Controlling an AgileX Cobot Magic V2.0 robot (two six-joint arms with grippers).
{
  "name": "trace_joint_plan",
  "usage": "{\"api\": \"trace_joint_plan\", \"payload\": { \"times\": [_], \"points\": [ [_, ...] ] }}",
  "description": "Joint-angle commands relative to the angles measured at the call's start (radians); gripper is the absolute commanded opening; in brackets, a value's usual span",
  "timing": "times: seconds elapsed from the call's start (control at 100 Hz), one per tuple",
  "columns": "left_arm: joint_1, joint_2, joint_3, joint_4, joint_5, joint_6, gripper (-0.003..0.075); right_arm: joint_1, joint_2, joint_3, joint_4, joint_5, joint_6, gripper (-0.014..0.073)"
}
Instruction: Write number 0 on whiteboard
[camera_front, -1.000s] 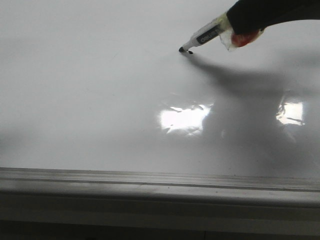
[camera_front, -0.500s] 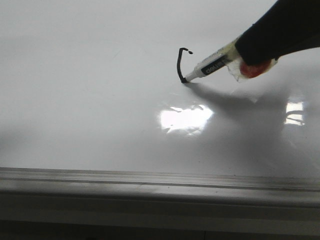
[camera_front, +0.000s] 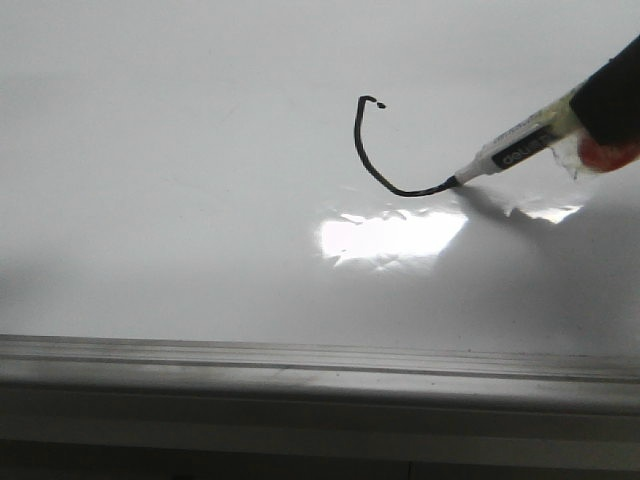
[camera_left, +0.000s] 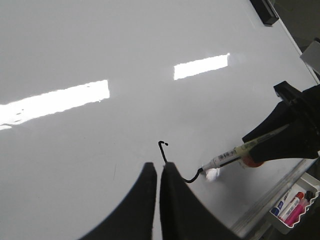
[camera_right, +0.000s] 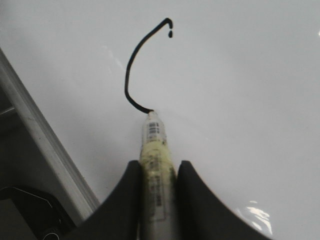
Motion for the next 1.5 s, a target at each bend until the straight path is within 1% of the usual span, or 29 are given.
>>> {"api": "trace_joint_plan", "payload": {
  "times": [0.0,0.21,0.29,0.52,0.76,0.85,1.02,1.24,1.33,1.49],
  "points": [
    [0.001,-0.001,-0.029,-0.01,-0.075,-0.007,-0.002,-0.022,-0.004,-0.023,-0.149,0.004,0.073,-0.0055],
    [0.001,-0.001,-0.029,-0.008,-0.075,-0.007,-0.002,-0.022,-0.004,-0.055,-0.262,0.007,0.172,-0.0056],
    [0.001,-0.001,-0.029,-0.008,-0.075,-0.007,-0.002,-0.022,-0.002,-0.073,-0.276,0.003,0.177,-0.0056],
    [0.001,-0.001,-0.029,-0.008,-0.075,-0.007,-0.002,-0.022,0.048,-0.112,-0.276,-0.007,0.177,-0.0056],
    [0.001,-0.001,-0.029,-0.008,-0.075,-0.007,-0.002,-0.022,0.129,-0.164,-0.265,-0.058,0.177,-0.0056],
    [0.001,-0.001,-0.029,-0.008,-0.075,-0.007,-0.002,-0.009,0.149,-0.181,-0.263,-0.056,0.177,-0.0056],
    [0.001,-0.001,-0.029,-0.008,-0.075,-0.007,-0.002,0.053,0.18,-0.188,-0.263,-0.068,0.177,-0.0056],
    [0.001,-0.001,-0.029,-0.008,-0.075,-0.007,-0.002,0.101,0.211,-0.188,-0.26,-0.037,0.177,-0.0056],
    [0.001,-0.001,-0.029,-0.008,-0.075,-0.007,-0.002,0.1,0.209,-0.188,-0.252,-0.027,0.177,-0.0056],
    [0.001,-0.001,-0.029,-0.008,-0.075,-0.007,-0.002,0.1,0.209,-0.188,-0.241,0.034,0.177,-0.0056]
  ]
}}
